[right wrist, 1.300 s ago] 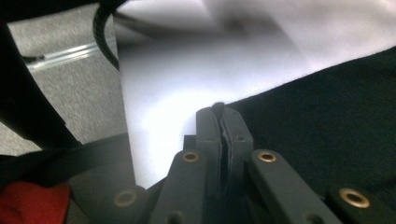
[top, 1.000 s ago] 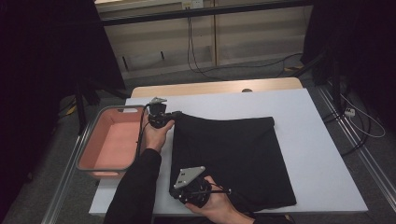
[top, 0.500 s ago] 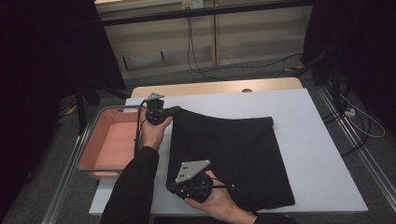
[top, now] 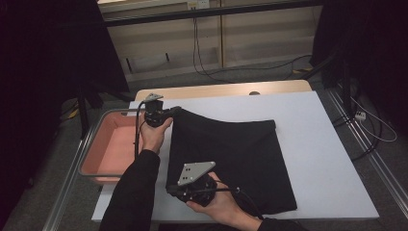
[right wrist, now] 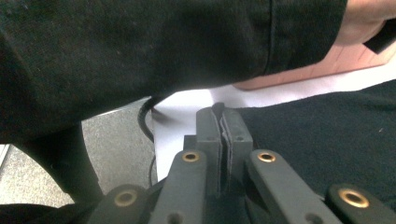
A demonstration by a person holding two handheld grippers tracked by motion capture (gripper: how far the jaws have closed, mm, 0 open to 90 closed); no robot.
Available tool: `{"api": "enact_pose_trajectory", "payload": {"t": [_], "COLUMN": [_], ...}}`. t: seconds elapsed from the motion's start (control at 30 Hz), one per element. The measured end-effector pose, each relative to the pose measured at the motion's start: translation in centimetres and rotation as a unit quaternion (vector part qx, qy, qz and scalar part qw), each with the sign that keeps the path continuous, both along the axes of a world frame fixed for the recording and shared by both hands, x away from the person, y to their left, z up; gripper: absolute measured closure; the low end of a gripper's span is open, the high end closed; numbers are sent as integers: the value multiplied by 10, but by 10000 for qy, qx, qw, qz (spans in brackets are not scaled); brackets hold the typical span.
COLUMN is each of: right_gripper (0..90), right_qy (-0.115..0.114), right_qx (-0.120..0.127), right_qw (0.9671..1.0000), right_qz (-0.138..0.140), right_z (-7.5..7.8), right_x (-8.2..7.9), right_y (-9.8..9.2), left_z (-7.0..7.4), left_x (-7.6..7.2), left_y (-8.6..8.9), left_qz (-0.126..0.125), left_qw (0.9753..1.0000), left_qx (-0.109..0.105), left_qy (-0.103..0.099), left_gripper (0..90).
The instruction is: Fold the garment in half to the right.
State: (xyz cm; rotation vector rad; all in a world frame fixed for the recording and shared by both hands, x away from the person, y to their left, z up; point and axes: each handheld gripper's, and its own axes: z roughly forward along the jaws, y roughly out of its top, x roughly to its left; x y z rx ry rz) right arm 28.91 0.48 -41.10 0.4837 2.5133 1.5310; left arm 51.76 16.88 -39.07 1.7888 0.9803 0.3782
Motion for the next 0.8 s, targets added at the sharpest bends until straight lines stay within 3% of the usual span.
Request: {"api": "enact_pose_trajectory", "payload": {"t": [0.8], "right_gripper": [873], "right_qy": [-225], "right_qx": [221], "right_qw": [9994], "right_qz": [129], "right_z": [21], "right_x": [5], "right_y": [15], "left_z": [26], "left_x": [-7], "left_y": [25], "left_qz": [166], "left_qw": [9996], "left_qx": [-178], "left_qy": [-150], "left_gripper": [855]}}
